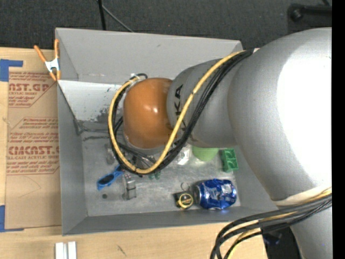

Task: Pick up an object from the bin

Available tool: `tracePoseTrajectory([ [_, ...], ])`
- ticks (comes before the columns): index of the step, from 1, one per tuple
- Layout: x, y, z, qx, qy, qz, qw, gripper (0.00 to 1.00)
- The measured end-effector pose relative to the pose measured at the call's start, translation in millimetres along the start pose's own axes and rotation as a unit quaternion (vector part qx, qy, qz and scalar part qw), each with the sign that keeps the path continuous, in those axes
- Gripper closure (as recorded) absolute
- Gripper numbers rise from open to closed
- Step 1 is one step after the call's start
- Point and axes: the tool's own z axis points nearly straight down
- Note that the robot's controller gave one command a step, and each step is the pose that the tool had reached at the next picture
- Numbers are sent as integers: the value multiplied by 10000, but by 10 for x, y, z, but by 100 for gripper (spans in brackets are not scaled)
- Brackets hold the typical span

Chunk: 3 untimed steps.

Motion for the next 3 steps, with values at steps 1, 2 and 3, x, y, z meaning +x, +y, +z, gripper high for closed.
tracePoseTrajectory([
  [1, -149, 153, 6, -6, 3, -1481, 9890, 0],
  [2, -88, 77, 327, -9, 26, -1435, 9897, 0],
  [3, -88, 91, 330, -19, 20, -1435, 9896, 0],
])
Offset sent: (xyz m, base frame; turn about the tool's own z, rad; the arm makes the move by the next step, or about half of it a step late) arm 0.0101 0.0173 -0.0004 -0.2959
